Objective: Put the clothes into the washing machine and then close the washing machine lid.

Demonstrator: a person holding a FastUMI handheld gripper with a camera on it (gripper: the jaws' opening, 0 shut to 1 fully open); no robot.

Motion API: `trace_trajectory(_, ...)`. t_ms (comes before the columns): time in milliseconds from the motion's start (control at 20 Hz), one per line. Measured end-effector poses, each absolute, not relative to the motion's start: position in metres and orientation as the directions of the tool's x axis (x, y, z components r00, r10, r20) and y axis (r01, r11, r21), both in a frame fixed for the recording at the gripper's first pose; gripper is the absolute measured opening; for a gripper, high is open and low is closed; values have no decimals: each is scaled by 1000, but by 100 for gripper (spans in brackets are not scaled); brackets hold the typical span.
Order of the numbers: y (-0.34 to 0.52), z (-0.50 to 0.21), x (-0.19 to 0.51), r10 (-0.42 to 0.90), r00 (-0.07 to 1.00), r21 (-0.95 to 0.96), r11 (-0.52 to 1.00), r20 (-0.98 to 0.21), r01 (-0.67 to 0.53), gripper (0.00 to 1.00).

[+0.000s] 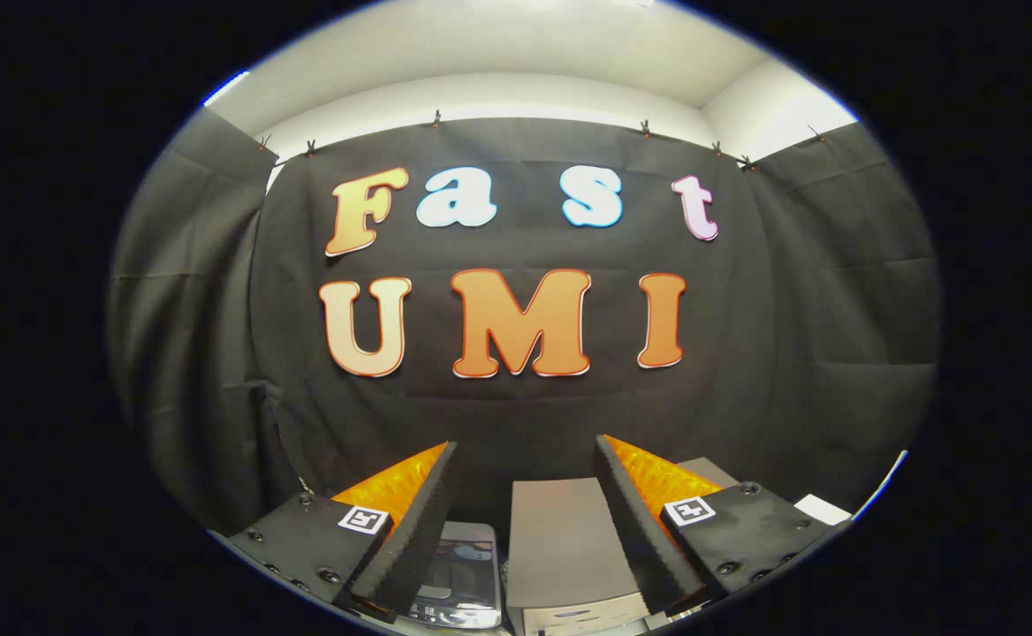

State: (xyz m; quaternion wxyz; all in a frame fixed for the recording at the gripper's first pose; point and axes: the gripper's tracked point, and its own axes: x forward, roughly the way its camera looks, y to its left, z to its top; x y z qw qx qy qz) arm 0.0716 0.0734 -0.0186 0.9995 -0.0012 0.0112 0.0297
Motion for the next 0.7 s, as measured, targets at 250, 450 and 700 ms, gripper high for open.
trace_trajectory(250, 41, -16, 65, 29, 1000, 1, 1000, 11, -29, 98)
trace_trajectory(450, 26, -22, 71, 16, 1000, -7, 1000, 12, -16, 98)
trace_trajectory(700, 17, -25, 78, 15, 1000, 1, 1000, 13, -15, 98)
